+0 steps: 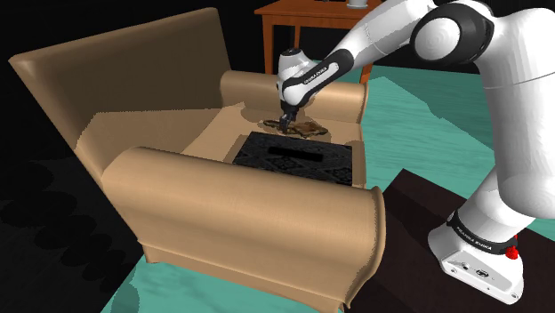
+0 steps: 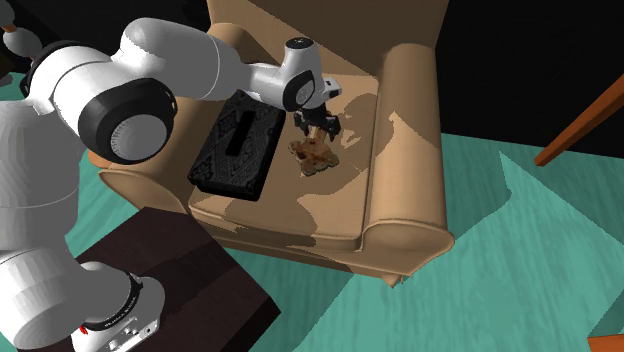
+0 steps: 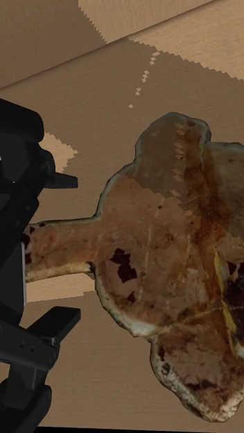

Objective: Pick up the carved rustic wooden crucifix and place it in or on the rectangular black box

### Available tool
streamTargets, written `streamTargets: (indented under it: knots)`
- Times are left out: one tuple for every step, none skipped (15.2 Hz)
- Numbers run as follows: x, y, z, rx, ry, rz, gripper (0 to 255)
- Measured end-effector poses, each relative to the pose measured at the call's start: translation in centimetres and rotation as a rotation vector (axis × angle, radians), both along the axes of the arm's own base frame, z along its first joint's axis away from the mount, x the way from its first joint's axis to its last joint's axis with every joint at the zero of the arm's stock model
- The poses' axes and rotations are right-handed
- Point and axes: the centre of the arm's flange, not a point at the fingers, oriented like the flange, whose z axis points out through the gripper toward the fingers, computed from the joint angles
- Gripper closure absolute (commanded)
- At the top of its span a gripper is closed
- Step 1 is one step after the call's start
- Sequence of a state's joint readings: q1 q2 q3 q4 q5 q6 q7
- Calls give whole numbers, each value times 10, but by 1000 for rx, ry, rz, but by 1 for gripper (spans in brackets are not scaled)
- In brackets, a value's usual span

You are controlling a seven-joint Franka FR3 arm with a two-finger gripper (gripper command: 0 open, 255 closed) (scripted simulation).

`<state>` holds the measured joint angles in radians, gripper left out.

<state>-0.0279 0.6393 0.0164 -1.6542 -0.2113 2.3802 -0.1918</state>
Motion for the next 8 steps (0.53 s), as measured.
streamTargets:
  knots:
    - [0,0,-1,0,0,0,0]
    - [0,0,-2,0,0,0,0]
    - [0,0,-2,0,0,0,0]
    - [0,0,-2,0,0,0,0]
    - [0,0,-2,0,0,0,0]
    - [0,0,-2,0,0,0,255]
    - [0,0,-2,0,0,0,255]
    - [0,0,-2,0,0,0,255]
